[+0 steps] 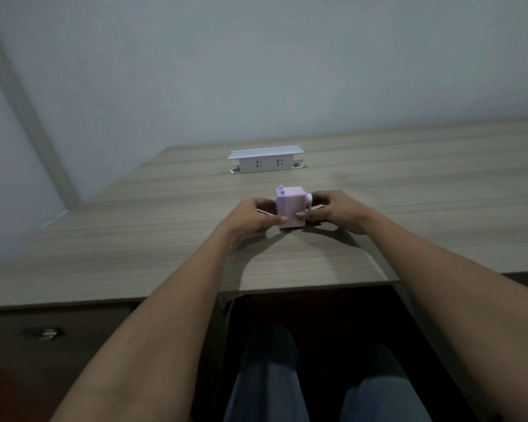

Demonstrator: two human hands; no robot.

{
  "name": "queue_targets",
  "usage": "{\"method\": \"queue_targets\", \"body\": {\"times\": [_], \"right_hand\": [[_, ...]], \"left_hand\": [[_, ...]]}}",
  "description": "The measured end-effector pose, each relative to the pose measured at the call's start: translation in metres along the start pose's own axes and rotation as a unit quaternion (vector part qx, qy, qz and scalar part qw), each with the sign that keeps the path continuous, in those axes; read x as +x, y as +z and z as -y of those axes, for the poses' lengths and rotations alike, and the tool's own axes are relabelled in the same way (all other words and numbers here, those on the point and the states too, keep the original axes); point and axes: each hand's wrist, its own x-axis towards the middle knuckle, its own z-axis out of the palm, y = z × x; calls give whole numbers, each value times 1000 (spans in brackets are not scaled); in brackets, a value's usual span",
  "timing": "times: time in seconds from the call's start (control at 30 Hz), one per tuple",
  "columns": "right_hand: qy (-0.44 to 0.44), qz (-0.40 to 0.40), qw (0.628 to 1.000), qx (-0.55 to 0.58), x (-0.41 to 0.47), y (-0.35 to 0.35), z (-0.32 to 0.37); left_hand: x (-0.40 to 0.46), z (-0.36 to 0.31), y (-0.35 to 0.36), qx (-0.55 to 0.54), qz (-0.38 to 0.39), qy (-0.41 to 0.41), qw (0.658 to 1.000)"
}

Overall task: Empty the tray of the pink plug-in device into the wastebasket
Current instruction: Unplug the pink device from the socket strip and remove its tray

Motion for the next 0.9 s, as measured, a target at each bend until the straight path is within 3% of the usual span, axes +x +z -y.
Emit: {"method": "queue_targets", "body": {"times": [0.53,0.9], "right_hand": [[-19,-4,1000,-16,5,1,-11],[1,-17,1000,-4,-2,3,-5]], "left_hand": [[8,16,-7,-9,16,-14,1000],[-27,30,-66,-3,-17,-44,999]]}}
